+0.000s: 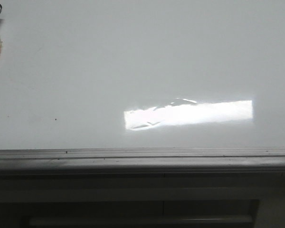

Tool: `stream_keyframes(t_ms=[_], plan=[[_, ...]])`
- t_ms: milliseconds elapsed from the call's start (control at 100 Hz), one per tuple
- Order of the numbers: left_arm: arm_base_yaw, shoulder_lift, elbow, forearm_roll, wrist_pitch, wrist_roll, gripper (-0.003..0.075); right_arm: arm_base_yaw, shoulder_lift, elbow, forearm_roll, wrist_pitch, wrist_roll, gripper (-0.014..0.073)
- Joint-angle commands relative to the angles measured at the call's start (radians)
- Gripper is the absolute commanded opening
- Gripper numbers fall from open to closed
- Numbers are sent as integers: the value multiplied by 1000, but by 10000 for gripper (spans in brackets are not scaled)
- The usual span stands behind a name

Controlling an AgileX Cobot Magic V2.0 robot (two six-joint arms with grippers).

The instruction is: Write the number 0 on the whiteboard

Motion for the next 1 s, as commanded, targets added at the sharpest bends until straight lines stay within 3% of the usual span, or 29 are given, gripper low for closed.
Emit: stream_keyframes(t_ms=[0, 640, 820, 990], plan=[[0, -29, 33, -4, -72, -9, -20, -7, -16, 14, -1, -36, -8, -69], [0, -29, 33, -4, -72, -9, -20, -7, -16, 14, -1, -36, -8, -69], [0, -29, 33, -4, -72, -9, -20, -7, -16, 12, -212, -3, -8, -69], [0, -29, 33, -39, -75, -9, -20, -7, -16, 12, -266, -39, -8, -69]])
